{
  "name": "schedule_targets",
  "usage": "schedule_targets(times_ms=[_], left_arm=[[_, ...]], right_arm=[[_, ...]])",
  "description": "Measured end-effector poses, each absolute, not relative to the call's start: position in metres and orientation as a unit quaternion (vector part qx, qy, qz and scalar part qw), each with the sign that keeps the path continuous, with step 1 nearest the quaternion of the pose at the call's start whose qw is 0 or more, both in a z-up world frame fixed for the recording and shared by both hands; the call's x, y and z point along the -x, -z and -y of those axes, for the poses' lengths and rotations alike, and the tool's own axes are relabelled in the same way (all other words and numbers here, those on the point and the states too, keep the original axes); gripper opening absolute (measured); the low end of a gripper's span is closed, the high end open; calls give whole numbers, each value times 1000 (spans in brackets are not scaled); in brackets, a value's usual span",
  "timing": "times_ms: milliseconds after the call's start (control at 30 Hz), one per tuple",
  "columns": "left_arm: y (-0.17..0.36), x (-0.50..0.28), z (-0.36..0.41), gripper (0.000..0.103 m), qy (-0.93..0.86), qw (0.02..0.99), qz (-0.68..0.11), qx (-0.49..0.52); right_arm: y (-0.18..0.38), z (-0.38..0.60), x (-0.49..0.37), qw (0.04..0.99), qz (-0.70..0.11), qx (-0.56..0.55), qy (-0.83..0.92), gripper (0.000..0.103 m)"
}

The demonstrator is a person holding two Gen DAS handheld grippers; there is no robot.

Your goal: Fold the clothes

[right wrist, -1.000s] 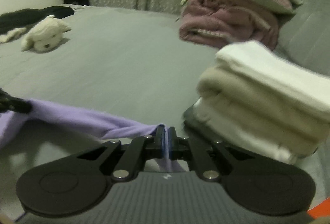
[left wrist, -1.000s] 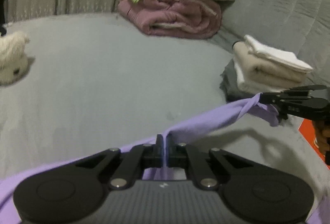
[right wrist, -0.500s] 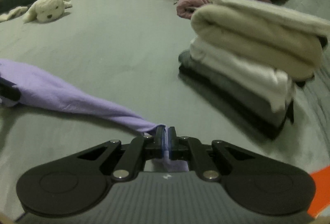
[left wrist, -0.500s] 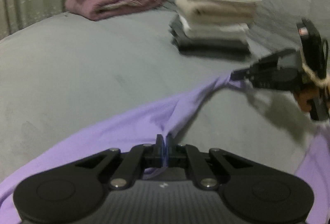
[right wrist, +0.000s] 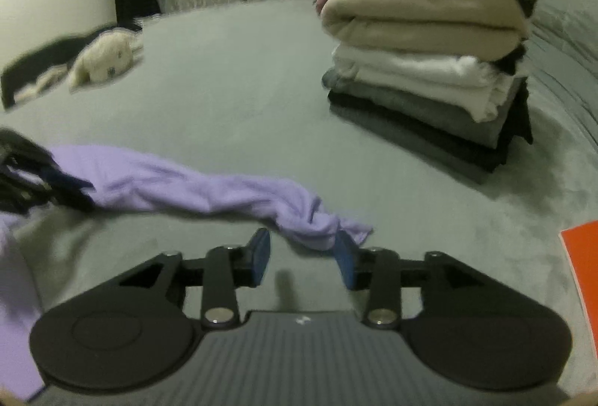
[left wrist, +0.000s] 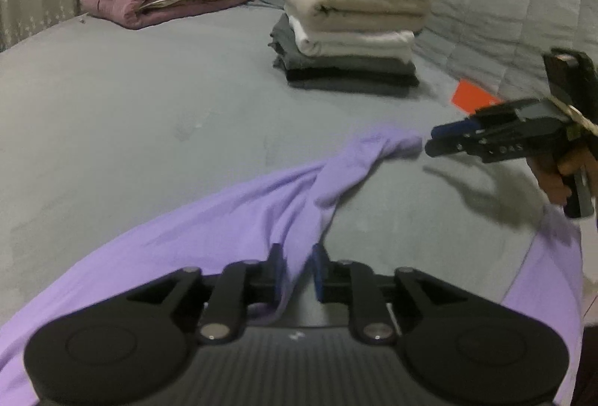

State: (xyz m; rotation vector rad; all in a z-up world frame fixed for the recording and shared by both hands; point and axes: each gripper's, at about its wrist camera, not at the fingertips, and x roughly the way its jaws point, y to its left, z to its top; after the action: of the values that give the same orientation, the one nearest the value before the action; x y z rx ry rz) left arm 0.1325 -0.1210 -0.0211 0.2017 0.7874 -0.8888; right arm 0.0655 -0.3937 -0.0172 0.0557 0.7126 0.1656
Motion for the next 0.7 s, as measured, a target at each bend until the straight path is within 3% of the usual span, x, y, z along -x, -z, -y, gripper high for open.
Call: schedule_targets(times_ms=[300,333,400,433,700], left_arm=[[32,-146,149,21,428,817,-385,-50],[33,-147,152,20,429,815,-386,-47],[36,-149,157,1,430,813,-391,-40],[37,-150,159,1,431,811,-393,-37],[21,-154,160,1,400,844,-356,-27]], right_arm=[[16,411,-104,927,-352,-82,-102,43],[19,412,-111,923,-360,-88,-107,39],[27,410,-121,914,-377,-92,-115,14],[30,408,-125,911,-384,-92,-119,3],[8,397,-131,934,-340,-42,-103,3]])
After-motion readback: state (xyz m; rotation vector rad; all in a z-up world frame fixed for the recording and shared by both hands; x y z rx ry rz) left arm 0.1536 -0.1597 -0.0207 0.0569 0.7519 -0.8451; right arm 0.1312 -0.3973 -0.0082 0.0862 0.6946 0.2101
